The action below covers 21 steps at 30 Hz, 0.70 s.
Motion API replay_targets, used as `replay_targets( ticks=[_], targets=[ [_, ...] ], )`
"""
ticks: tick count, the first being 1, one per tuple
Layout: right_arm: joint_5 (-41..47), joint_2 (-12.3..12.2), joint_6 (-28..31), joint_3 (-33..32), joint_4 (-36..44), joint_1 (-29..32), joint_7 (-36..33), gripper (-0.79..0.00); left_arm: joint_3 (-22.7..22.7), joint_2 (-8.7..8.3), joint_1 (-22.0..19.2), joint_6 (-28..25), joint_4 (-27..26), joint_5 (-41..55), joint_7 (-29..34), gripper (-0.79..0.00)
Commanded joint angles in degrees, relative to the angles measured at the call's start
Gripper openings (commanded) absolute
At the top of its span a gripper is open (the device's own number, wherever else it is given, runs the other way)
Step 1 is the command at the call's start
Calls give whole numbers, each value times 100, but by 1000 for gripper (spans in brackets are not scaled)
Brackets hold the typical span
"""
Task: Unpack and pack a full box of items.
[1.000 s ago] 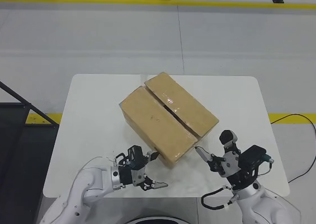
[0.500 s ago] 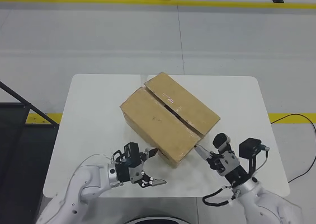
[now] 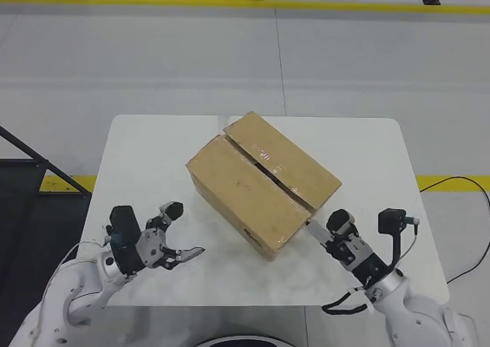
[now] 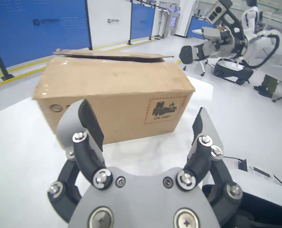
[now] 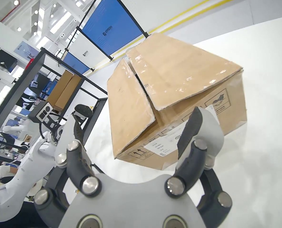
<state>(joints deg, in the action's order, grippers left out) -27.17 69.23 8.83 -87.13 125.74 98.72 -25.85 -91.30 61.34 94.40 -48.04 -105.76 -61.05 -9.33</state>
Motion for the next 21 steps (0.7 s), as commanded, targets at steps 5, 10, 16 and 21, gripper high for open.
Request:
replay_targets(
  ticks=[5, 10, 16, 21],
  targets=[
    [1061, -16, -108, 22, -310, -303, -666, 0, -177, 15, 83, 440, 112, 321, -145, 0],
    [1678, -25, -68, 79, -560, -502, -949, 0, -219, 21, 114, 568, 131, 363, -162, 0],
    [1959, -32, 54, 213, -767, -677, -1036, 0, -295, 20, 140, 603, 126, 386, -196, 0],
    [2058, -40, 104, 285, -724, -705, -1014, 0, -334, 20, 159, 580, 155, 413, -223, 0]
  ],
)
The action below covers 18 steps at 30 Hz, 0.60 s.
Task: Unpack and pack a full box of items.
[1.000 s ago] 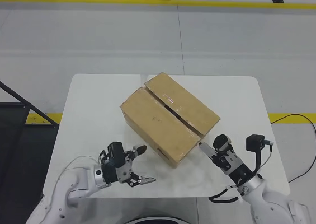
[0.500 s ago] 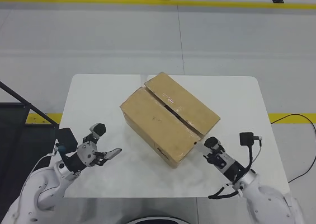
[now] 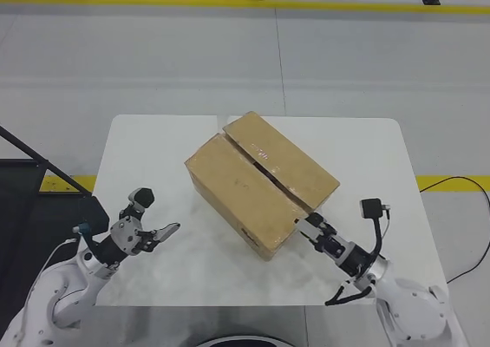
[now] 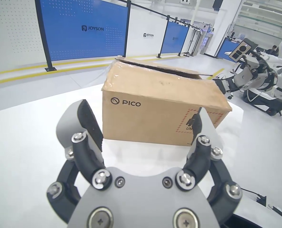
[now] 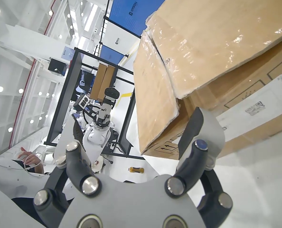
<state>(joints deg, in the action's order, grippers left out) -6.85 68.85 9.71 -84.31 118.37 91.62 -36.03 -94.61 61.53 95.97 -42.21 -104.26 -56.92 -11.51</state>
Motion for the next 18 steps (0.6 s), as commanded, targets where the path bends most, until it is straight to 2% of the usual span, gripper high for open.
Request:
replay_targets(
  ticks=[1, 13, 18],
  targets=[
    [42, -5, 26, 3, 35, 14, 6, 0, -3, 1, 7, -8, 15, 5, -8, 0],
    [180, -36, 226, 209, 163, -23, -103, 0, 7, 8, -6, -33, 55, 27, -23, 0],
    [-116, -35, 291, 380, 138, -92, 107, 0, 3, 9, -15, -43, 69, 28, -23, 0]
  ],
)
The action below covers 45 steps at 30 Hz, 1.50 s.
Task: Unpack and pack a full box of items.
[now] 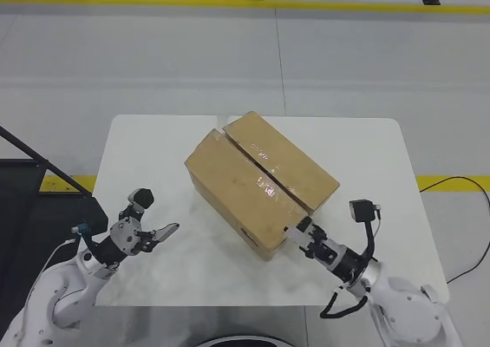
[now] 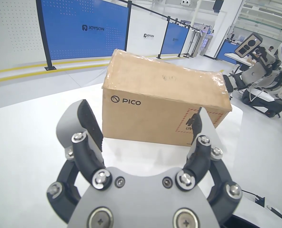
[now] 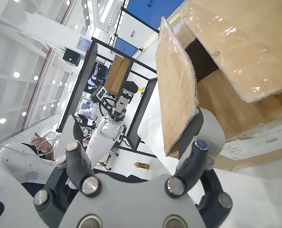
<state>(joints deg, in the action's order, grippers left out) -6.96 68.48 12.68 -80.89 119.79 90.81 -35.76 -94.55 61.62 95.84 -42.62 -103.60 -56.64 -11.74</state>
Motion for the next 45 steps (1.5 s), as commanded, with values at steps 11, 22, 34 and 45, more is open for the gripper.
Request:
replay_targets(
  ticks=[11, 22, 34, 45],
  targets=[
    [-654, 5, -47, 303, -3, 8, 567, -529, -167, 4, -11, 153, 43, 225, -8, 0],
    [-943, -4, -85, 397, 38, 66, 859, -785, -237, 52, -187, 1285, 190, 526, 423, 0],
    [-734, -68, 379, 204, 60, 307, 663, -785, 85, 119, -883, 2639, 372, 333, 1185, 0],
    [-520, -155, 831, -195, 139, 712, 461, -785, 817, 175, -1865, 2922, 962, -618, 1604, 0]
  ],
)
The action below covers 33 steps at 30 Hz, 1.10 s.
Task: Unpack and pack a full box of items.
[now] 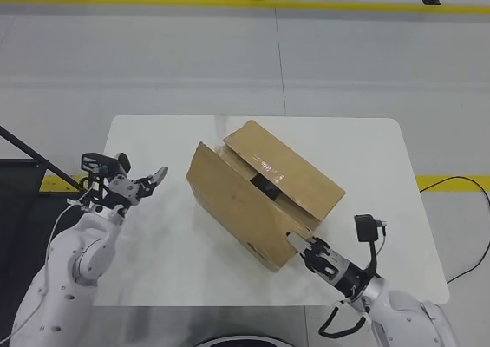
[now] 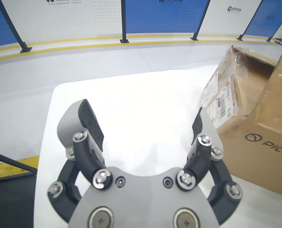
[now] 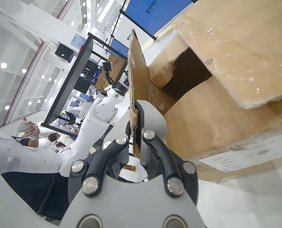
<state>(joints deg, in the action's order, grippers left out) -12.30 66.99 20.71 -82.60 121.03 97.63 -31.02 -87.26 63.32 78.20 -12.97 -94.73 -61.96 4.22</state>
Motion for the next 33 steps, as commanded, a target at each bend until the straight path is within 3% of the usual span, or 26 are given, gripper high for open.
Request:
replay_targets(
  ticks=[1, 9, 11, 12, 13, 25, 33],
  targets=[
    [24, -13, 63, -50, 28, 67, -28, -785, 167, 14, -191, -94, 148, -124, 1, 0],
    [-16, -56, 214, -179, 163, 293, -58, -785, 664, 74, -680, -330, 613, -447, -66, 0],
    [-49, -64, 208, -204, 194, 326, -37, -406, 747, 85, -719, -364, 664, -515, -109, 0],
    [-61, -68, 199, -211, 213, 341, -28, -145, 774, 91, -730, -368, 686, -522, -126, 0],
    [-78, -71, 192, -221, 229, 355, -17, 0, 801, 95, -738, -388, 699, -540, -145, 0],
    [345, -93, 166, -1118, 475, 965, 876, 0, 839, 97, -670, -744, 752, -620, -406, 0],
    [449, -68, -705, -1330, 145, 841, 1347, 0, 802, 80, -595, -1063, 748, -675, -594, 0]
  ],
)
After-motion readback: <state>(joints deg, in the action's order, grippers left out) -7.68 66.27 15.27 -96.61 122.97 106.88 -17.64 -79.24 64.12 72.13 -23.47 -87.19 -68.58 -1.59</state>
